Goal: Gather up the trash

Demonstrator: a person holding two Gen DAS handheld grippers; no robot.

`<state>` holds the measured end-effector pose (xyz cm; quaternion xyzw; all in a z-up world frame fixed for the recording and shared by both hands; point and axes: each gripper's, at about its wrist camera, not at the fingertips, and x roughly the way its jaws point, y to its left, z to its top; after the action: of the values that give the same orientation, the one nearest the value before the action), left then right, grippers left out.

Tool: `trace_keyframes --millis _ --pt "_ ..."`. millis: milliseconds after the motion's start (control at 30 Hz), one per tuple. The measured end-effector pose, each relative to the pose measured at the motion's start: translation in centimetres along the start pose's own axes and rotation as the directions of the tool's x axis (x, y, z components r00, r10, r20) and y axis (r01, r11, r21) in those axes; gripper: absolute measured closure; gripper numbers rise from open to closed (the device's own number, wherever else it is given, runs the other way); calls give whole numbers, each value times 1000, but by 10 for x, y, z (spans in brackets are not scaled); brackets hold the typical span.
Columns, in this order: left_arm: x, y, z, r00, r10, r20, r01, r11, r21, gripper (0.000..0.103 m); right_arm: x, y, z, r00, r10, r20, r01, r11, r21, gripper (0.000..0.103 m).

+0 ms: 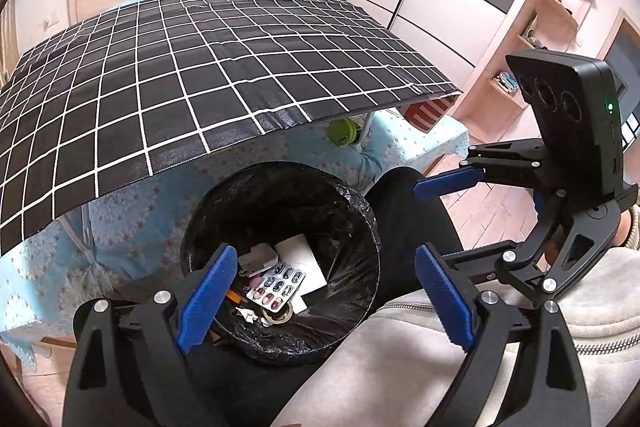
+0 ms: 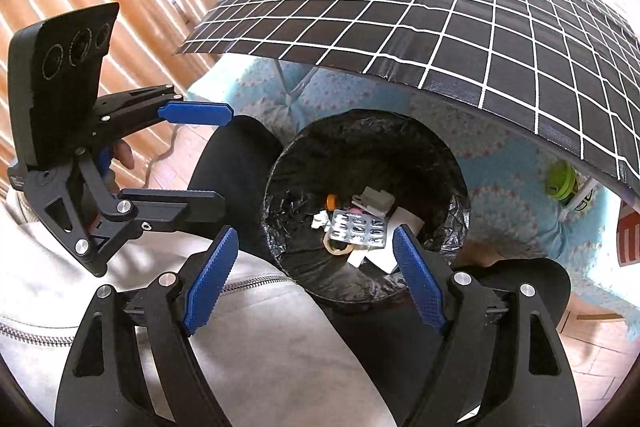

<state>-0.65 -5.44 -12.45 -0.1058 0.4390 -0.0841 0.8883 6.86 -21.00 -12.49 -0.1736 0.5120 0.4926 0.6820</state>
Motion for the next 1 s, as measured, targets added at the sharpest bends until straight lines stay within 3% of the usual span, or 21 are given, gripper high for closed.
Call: trace_keyframes --millis 1000 --pt "1 0 0 1000 -4 6 4 1000 2 16 0 0 0 1000 4 0 -4 1000 0 24"
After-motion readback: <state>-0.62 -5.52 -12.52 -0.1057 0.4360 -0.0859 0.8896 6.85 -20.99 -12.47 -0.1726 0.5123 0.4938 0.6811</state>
